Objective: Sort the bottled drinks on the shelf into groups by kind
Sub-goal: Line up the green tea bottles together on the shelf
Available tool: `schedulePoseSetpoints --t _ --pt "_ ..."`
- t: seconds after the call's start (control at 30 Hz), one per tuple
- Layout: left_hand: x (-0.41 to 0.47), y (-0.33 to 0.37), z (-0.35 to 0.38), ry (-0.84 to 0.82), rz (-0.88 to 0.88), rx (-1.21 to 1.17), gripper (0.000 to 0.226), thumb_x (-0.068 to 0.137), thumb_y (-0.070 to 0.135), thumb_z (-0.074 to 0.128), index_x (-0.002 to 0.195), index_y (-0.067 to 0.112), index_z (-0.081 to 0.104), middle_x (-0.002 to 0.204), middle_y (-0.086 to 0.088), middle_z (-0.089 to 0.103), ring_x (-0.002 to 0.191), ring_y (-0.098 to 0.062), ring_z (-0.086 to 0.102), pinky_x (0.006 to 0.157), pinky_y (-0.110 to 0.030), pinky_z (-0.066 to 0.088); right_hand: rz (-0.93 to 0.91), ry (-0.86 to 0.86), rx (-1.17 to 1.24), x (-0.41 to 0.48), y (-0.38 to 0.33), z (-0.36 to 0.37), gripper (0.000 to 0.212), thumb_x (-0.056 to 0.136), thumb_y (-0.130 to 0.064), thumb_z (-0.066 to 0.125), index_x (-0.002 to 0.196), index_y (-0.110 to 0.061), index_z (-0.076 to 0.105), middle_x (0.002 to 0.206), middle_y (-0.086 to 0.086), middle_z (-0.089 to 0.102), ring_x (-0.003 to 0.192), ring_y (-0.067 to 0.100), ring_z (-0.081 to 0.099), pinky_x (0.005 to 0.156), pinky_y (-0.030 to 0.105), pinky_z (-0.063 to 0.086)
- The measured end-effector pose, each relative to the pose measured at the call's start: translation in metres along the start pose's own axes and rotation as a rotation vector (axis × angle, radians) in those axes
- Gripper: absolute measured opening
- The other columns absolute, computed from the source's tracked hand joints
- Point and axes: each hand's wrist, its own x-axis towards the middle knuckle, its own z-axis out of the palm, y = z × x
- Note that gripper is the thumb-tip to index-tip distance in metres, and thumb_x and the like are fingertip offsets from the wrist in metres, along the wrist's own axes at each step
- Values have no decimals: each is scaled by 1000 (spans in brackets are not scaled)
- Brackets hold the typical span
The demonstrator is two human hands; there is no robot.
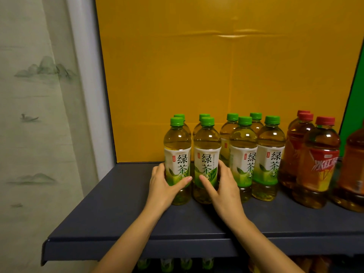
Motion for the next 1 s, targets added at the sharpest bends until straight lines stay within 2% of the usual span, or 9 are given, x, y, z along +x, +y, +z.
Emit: schedulePoseSetpoints --t 0.2,0.3,0.37,0.5,0.57,0.63,0.77,0.87,1.0 --pt "2 3 8 25 -3 21 55 64 33 81 109 13 54 103 -2 49 96 -11 49 68 -9 37 10 12 8 0 -2 -2 67 86 -35 61 141 -16 30 138 0 49 128 16 44 103 36 40" --pt "2 2 9 35 -11 35 64 62 35 82 114 13 52 108 -2 49 108 -16 49 81 -21 40 -31 -5 -3 -2 -2 -6 69 86 -33 61 144 -17 28 142 -1 46 133 12 39 109 31 35" --pt "1 2 9 43 -28 37 83 57 37 85 126 15 44 119 -1 45 118 -16 43 92 -27 39 -84 -4 -30 -6 -2 -15 69 85 -29 64 144 -18 31 144 -4 42 135 8 35 110 23 30" --pt "5 6 10 -6 -57 -47 106 50 36 88 137 19 29 133 1 39 123 -14 40 99 -33 39 -205 224 -6 -8 4 -52 45 81 -23 65 124 -16 52 122 -4 54 116 9 48 100 26 40" --pt "9 7 14 -26 -68 -98 112 47 36 89 138 20 26 134 0 42 125 -17 42 101 -36 42 -186 381 63 -3 13 -74 48 79 -23 66 123 -14 48 119 -4 49 113 13 47 98 25 39" --pt "11 7 18 -28 -67 -155 118 45 34 90 141 22 21 136 1 43 125 -17 44 102 -39 42 -97 447 154 7 24 -93 61 77 -22 73 129 -14 41 125 -2 43 120 15 43 102 23 38" --pt "11 7 20 -30 -41 -224 116 46 24 90 140 21 22 131 3 47 119 -14 48 98 -36 45 113 243 236 30 52 -111 100 58 -45 80 141 -27 26 145 -4 34 134 12 33 111 38 33" --pt "12 7 22 -33 -41 -255 109 47 20 90 137 20 28 123 5 51 115 -13 52 94 -34 47 182 21 438 44 65 -112 91 48 -44 85 126 -45 39 132 -9 52 122 12 50 100 43 46" --pt "12 6 23 -40 -46 -271 102 42 26 89 128 23 35 118 7 55 112 -13 55 95 -38 49 230 -65 549 50 72 -107 89 52 -30 81 131 -26 40 122 -2 59 113 15 58 86 31 53"
